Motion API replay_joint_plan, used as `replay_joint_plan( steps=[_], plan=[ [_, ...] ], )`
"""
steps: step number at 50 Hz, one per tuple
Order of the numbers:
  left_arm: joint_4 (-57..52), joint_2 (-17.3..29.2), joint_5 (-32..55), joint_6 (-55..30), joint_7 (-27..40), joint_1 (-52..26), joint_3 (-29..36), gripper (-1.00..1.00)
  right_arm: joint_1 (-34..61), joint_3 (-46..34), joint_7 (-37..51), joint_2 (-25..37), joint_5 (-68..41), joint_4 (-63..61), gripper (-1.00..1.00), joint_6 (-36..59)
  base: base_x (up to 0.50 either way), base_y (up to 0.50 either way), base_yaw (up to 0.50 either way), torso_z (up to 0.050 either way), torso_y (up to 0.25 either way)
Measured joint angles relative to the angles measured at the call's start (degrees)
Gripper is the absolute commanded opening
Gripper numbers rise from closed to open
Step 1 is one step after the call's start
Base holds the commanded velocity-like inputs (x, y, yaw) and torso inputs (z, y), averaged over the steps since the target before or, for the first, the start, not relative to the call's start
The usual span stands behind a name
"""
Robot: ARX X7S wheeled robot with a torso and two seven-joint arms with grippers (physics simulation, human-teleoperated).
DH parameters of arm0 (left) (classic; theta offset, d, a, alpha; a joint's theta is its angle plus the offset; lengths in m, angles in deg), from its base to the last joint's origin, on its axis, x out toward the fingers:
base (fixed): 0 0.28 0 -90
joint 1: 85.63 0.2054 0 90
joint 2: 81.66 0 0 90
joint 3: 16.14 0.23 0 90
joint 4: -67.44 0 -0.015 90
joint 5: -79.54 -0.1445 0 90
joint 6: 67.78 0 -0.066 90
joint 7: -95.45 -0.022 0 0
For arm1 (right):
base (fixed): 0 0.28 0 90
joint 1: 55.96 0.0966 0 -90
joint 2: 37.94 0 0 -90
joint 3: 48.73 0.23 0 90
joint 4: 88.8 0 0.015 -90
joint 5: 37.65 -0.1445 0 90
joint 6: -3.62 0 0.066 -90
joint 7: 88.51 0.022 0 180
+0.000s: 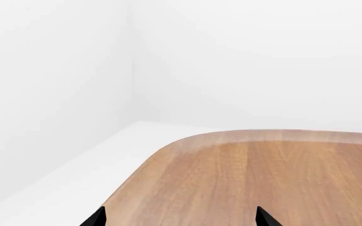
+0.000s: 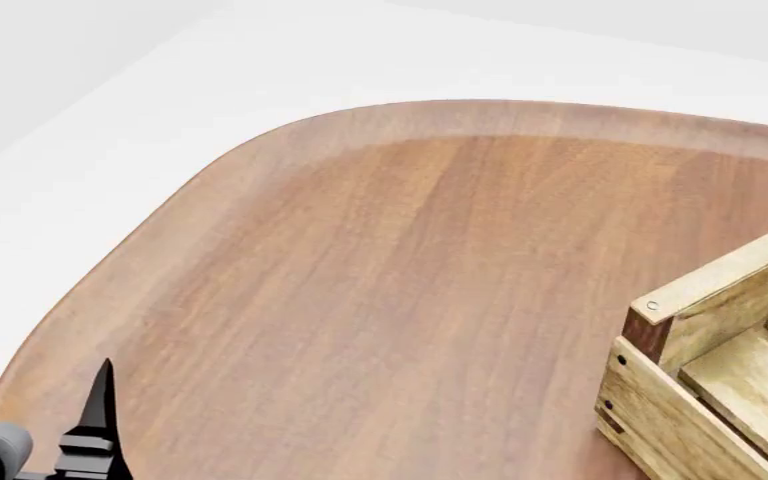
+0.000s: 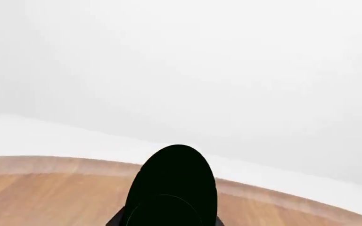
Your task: Pick up the salad dressing and put it in the tray.
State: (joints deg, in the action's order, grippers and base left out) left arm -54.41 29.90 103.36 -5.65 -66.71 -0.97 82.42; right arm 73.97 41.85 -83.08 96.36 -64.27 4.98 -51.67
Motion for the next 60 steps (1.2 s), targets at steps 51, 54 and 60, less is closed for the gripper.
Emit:
replay_joint_plan(
  steps=[51, 54, 60],
  plan=[
    [0.8, 0.5, 0.0, 0.4, 0.6, -0.5, 1.2, 1.0, 19.0, -3.1, 9.1, -5.4, 13.1, 49.7, -1.0, -16.3, 0.0, 0.0, 0.0, 0.0, 0.0],
    [0.9, 0.5, 0.0, 0.5, 0.7, -0.5, 1.3, 1.0, 20.3, -3.6, 9.1, -5.8, 13.9, 54.1, -1.0, -18.7, 0.0, 0.0, 0.0, 0.0, 0.003],
    [1.0, 0.6, 0.0, 0.6, 0.8, -0.5, 1.3, 1.0, 22.3, -4.2, 9.2, -6.5, 15.2, 61.6, -1.0, -22.9, 0.0, 0.0, 0.0, 0.0, 0.0]
  ],
)
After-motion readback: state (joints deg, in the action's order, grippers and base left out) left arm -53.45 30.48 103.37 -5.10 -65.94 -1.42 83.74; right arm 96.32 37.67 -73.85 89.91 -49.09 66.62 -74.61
